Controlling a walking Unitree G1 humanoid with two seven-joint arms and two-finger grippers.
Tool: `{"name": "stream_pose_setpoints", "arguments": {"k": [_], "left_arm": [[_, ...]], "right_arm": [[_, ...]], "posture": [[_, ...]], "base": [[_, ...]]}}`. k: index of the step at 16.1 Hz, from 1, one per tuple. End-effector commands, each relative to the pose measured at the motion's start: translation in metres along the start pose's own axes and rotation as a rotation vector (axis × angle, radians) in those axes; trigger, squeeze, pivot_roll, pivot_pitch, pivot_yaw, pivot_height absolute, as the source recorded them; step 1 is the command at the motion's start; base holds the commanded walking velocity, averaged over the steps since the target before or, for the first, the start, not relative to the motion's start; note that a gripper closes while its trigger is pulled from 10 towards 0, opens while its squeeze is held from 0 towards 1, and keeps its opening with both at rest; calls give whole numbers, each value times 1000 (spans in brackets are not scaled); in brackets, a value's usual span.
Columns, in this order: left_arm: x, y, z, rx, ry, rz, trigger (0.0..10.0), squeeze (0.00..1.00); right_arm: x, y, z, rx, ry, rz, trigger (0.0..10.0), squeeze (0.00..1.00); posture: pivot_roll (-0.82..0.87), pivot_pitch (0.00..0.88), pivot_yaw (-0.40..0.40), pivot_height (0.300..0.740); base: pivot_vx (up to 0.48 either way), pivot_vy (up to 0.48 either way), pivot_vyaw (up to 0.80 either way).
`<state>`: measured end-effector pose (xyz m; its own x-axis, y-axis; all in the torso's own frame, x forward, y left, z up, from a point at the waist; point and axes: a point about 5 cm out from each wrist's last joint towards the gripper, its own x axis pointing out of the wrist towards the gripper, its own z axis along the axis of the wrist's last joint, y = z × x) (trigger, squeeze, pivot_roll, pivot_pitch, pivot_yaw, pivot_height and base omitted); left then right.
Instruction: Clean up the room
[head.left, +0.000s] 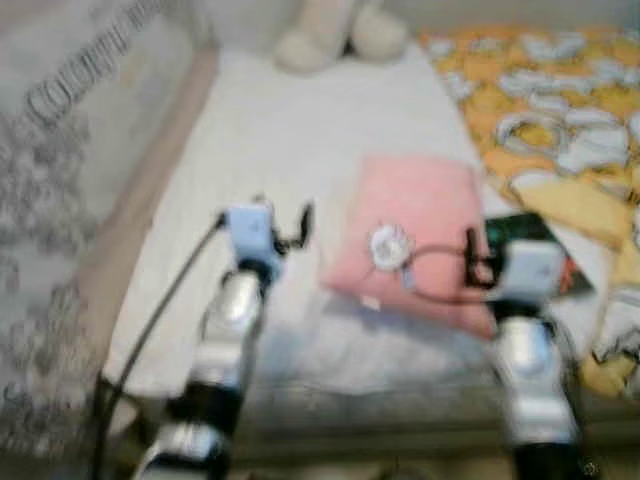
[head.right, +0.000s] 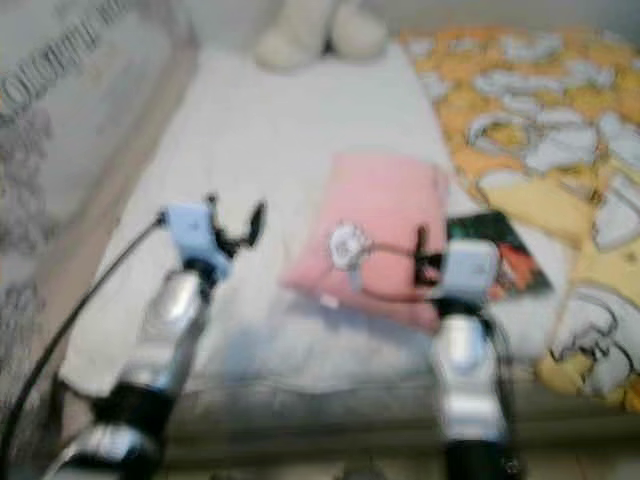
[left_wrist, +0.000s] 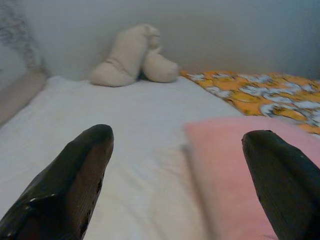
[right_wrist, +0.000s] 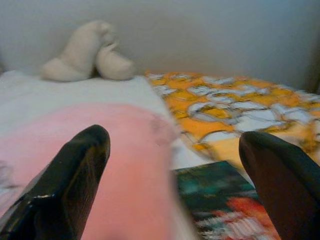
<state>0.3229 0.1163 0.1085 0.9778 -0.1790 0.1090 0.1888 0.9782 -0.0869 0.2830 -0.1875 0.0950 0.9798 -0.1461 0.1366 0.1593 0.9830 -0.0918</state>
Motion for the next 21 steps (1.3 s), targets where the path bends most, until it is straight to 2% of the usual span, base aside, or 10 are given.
{"name": "stream_pose_setpoints", "arguments": {"k": [1,7,11,12,14,15,16,18,20,21], "left_arm": [[2,-2,2,-22,-4,0,10000,0],[7,-8,3,17,16,-44,10000,0],[25,-2,-2,90,110,-35,10000,0],[38,13,-4,171,213,13,10000,0],[50,30,9,192,227,63,10000,0],[56,38,21,192,200,74,10000,0],[55,42,34,168,104,72,10000,0],[40,38,38,92,-34,58,10000,0],[0,27,20,51,-39,69,10000,0],[-18,22,13,40,-31,65,10000,0]], "right_arm": [[-1,-1,0,-5,9,12,10000,0],[0,-8,-2,24,43,-31,10000,0],[6,-6,-9,92,105,-65,10000,0],[13,-4,-14,161,159,-73,10000,0],[23,-1,-11,163,166,-60,10000,0],[28,0,-4,156,136,-57,10000,0],[19,-1,10,66,38,-39,10000,0],[-6,-2,18,-12,-38,-33,10000,0],[-41,-3,19,-49,-44,-2,10000,0],[-48,-6,15,-56,-23,10,10000,0]], "posture": [[-257,0,78,740],[-265,0,85,740],[-271,0,89,740],[-273,0,85,740],[-278,0,86,740],[-283,0,89,740],[-284,0,92,740],[-278,0,91,740],[-270,0,85,740],[-267,0,79,740]], "base": [[0,-454,0],[0,-453,0],[174,-388,0],[0,0,0],[0,0,0],[0,0,0],[0,0,0],[0,0,0],[0,0,0],[0,0,0]]}}
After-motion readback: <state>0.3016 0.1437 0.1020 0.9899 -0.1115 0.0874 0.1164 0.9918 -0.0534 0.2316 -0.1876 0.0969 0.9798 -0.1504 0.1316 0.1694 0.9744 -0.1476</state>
